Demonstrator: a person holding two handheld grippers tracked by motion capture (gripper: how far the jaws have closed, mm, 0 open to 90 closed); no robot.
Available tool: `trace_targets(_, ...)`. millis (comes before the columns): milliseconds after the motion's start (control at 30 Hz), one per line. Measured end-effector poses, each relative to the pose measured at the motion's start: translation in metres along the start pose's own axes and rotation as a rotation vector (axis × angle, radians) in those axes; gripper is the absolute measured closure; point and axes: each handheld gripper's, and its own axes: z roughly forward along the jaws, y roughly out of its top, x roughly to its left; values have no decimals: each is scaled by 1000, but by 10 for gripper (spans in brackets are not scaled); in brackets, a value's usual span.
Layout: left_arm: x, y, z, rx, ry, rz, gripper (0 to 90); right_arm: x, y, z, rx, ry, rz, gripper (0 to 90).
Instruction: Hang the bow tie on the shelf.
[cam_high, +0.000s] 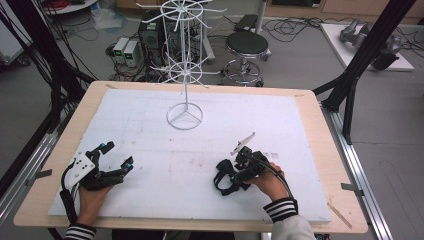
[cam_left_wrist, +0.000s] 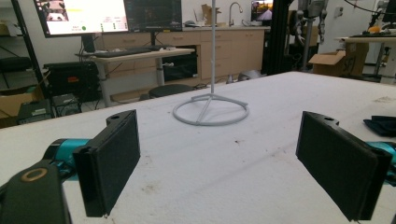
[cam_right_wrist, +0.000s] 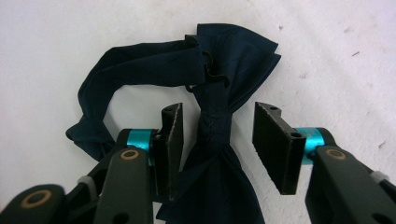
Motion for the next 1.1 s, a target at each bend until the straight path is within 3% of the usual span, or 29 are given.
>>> trace_targets(567, 0, 0, 0, 1, 1, 1, 140, 0, 1, 3, 28, 5, 11, 731)
trace_targets(1100, 0, 0, 0, 0, 1, 1, 140, 1, -1, 2, -2, -6, 10, 745)
